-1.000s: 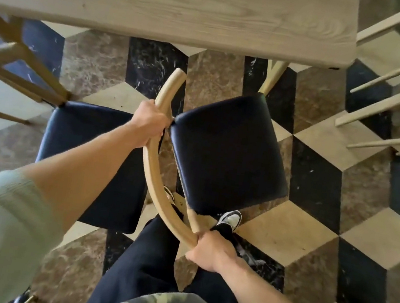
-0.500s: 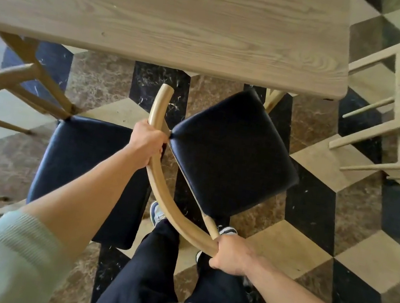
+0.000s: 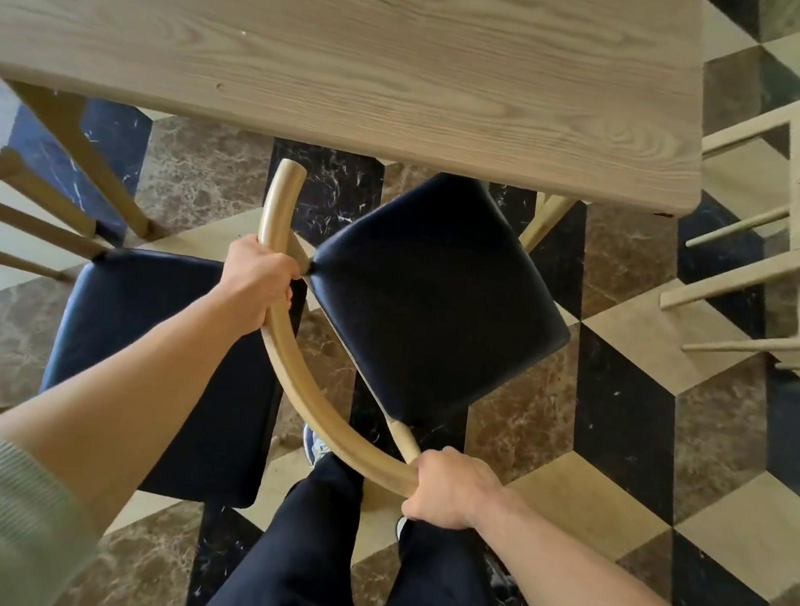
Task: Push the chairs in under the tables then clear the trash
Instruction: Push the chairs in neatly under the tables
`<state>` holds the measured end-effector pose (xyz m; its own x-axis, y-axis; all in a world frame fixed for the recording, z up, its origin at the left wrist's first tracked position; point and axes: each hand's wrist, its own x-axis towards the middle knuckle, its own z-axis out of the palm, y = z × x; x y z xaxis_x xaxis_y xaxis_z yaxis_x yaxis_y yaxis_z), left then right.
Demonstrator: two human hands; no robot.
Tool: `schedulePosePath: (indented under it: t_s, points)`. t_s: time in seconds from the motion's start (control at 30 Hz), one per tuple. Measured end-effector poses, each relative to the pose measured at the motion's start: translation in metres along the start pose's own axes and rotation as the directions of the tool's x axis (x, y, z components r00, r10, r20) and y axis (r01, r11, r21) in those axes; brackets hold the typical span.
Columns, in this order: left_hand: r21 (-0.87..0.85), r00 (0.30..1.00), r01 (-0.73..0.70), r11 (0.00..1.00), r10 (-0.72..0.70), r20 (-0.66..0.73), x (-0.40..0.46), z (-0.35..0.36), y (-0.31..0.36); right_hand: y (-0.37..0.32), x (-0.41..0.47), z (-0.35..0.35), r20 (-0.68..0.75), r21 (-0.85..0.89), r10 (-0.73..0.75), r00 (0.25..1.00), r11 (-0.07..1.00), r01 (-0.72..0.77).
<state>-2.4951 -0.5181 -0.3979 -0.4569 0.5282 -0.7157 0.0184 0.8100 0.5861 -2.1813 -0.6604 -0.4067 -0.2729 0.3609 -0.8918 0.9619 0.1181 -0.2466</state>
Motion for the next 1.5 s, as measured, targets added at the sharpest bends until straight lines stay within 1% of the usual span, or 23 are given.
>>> schedulePosePath:
  t_s: [0.2,0.37,0.5,0.57,0.67,0.77,0.83,0.87,0.9,1.0,1.13,1.3,1.5]
  points:
    - [-0.08,0.998,0.012,0.997,-0.016,-0.054,0.02,-0.023,0.009,-0.017,0.022,-0.04,0.034,-0.043,-0.059,0.998,0.997,0.061]
    - [-0.179,0.993,0.035,0.983,-0.054,-0.106,0.031,-0.032,0.012,-0.014,0.039,-0.087,0.021,-0.174,-0.122,0.992,0.977,0.123]
    - [-0.263,0.979,0.077,0.962,-0.122,-0.16,0.04,-0.028,0.008,-0.005,0.053,-0.128,0.049,-0.289,-0.152,0.987,0.944,0.16]
    - [-0.336,0.969,0.118,0.934,-0.183,-0.166,0.043,-0.019,0.01,0.008,0.061,-0.158,0.079,-0.348,-0.155,0.985,0.921,0.173]
    - [-0.403,0.936,0.172,0.899,-0.277,-0.217,0.043,-0.01,0.003,0.02,0.068,-0.187,0.139,-0.442,-0.18,0.974,0.869,0.223]
    - [-0.455,0.915,0.187,0.871,-0.323,-0.241,0.038,0.015,0.002,0.047,0.072,-0.2,0.148,-0.456,-0.214,0.966,0.852,0.259]
    - [-0.521,0.91,0.165,0.838,-0.333,-0.247,0.029,0.042,0.009,0.072,0.072,-0.223,0.157,-0.499,-0.223,0.962,0.823,0.272]
    - [-0.528,0.906,0.151,0.836,-0.331,-0.265,0.022,0.054,0.011,0.084,0.071,-0.233,0.173,-0.516,-0.222,0.96,0.809,0.28]
    - [-0.536,0.903,0.144,0.832,-0.332,-0.273,0.015,0.067,0.014,0.093,0.069,-0.243,0.186,-0.538,-0.222,0.957,0.792,0.288]
    - [-0.606,0.881,0.164,0.779,-0.391,-0.265,0.0,0.096,0.02,0.12,0.072,-0.271,0.223,-0.618,-0.23,0.947,0.718,0.32]
    - [-0.616,0.85,0.171,0.769,-0.431,-0.303,-0.007,0.123,0.027,0.142,0.075,-0.298,0.284,-0.64,-0.211,0.935,0.685,0.349]
    - [-0.652,0.851,0.161,0.741,-0.439,-0.289,-0.016,0.153,0.035,0.164,0.078,-0.319,0.315,-0.654,-0.186,0.931,0.668,0.355]
    - [-0.659,0.833,0.223,0.718,-0.491,-0.253,-0.028,0.17,0.029,0.18,0.075,-0.328,0.312,-0.649,-0.18,0.933,0.676,0.348]
